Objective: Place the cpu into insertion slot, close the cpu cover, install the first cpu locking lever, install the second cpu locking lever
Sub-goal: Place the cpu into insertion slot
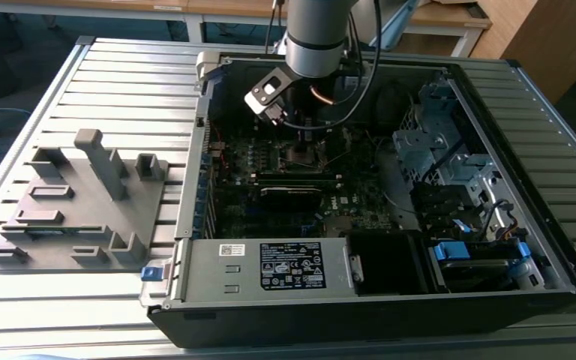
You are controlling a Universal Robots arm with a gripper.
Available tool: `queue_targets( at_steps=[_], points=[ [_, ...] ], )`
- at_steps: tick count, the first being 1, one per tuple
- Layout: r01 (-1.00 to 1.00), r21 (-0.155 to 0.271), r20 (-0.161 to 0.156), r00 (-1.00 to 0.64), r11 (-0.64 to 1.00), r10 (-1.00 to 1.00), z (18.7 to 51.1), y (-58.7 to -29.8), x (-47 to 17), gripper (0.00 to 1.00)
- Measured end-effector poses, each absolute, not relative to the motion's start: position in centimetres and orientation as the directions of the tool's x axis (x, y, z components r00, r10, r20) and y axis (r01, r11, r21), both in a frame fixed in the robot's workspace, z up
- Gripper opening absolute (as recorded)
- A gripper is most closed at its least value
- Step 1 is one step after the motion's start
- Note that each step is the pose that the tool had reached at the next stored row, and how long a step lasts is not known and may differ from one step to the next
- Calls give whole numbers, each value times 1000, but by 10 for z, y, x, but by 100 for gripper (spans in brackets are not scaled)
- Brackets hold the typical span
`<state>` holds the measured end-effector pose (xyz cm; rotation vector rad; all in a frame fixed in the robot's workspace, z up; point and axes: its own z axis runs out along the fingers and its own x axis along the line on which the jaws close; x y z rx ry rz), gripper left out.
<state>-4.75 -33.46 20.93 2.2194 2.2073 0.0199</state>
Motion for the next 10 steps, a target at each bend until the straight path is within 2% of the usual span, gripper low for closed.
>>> queue_targets(
  at_steps=[10],
  points=[
    [1000,17,1,5,-5,1000,212,-335,-47,10]
  ],
)
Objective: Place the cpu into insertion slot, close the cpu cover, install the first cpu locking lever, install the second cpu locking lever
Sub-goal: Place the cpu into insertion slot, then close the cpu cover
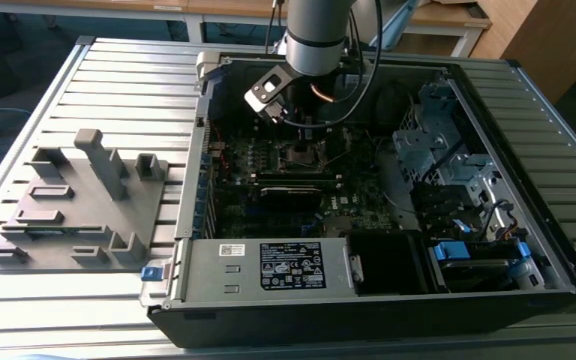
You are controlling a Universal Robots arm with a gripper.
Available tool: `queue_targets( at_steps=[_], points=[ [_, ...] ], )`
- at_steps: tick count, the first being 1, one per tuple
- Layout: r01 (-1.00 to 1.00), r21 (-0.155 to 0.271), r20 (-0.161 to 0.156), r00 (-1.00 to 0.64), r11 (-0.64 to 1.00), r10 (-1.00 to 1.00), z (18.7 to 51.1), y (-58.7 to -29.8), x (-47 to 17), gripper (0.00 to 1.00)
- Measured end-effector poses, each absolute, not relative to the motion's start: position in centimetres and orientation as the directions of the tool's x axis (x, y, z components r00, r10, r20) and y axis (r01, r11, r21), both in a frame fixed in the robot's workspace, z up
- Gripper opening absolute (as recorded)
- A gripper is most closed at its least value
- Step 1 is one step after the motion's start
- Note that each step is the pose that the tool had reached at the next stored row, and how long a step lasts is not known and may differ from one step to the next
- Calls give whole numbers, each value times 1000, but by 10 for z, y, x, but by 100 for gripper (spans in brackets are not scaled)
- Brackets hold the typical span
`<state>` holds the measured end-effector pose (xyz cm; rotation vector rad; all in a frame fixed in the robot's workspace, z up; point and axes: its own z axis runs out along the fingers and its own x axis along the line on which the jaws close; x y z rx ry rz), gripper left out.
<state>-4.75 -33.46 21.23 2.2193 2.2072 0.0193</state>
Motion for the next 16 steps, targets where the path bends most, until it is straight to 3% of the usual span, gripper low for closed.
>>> queue_targets(
  at_steps=[16],
  points=[
    [1000,17,1,5,-5,1000,216,-335,-47,10]
  ],
)
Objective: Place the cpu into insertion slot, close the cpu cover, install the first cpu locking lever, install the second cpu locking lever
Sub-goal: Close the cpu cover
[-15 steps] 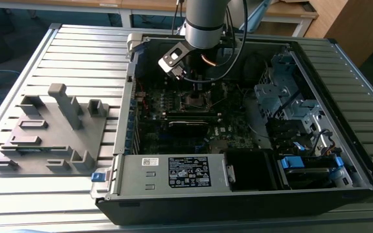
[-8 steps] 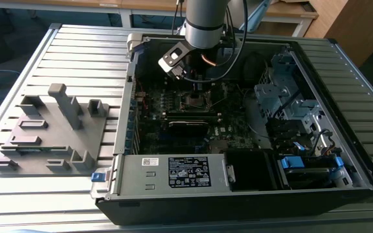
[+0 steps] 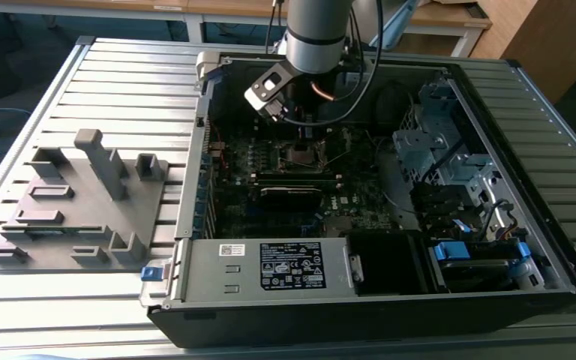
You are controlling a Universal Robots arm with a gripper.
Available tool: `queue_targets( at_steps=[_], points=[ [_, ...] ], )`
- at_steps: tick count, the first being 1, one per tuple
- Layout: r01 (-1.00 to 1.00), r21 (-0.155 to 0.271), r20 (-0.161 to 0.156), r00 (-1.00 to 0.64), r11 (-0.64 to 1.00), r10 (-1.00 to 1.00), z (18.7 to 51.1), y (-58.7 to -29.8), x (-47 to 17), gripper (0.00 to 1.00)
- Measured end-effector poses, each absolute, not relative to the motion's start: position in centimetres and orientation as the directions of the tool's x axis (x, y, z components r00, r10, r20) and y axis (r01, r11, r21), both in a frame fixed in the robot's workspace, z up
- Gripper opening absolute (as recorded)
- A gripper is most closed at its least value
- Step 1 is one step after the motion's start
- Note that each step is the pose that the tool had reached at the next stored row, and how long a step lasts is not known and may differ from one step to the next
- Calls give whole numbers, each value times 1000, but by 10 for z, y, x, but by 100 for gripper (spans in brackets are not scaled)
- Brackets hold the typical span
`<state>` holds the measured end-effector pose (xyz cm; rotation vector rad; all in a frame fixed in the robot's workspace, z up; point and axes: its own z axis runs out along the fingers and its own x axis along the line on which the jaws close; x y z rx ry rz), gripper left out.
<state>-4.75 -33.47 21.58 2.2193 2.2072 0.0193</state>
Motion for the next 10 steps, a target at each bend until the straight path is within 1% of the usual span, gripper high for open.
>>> queue_targets(
  at_steps=[10],
  points=[
    [1000,17,1,5,-5,1000,217,-335,-47,10]
  ],
)
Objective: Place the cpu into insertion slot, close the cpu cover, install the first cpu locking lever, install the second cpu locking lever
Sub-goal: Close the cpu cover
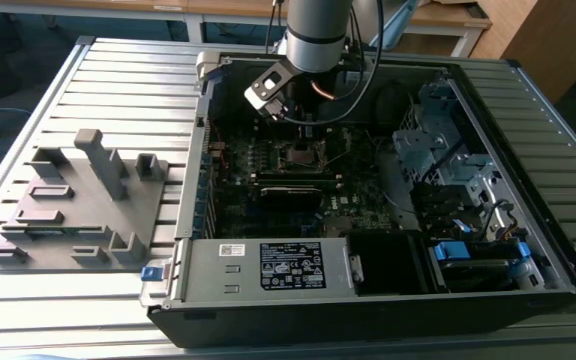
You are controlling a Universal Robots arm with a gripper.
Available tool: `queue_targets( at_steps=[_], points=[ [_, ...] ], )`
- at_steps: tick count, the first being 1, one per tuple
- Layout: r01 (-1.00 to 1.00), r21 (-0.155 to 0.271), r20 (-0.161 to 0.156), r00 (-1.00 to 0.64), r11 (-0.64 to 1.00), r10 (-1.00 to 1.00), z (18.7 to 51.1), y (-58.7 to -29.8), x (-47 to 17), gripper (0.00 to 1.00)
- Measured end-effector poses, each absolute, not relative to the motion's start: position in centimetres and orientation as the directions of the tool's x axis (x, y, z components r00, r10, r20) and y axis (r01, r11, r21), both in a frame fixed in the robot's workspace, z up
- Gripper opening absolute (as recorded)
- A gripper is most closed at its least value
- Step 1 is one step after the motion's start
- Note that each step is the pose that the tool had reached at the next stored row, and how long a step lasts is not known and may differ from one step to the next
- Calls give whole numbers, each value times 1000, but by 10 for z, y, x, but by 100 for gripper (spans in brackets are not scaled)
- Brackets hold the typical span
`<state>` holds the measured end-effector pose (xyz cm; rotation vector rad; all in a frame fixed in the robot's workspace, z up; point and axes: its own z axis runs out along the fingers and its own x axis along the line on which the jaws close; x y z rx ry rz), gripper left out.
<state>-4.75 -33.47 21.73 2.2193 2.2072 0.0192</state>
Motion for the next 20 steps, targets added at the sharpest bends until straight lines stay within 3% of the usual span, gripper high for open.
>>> queue_targets(
  at_steps=[20],
  points=[
    [1000,17,0,5,-5,1000,222,-335,-47,10]
  ],
)
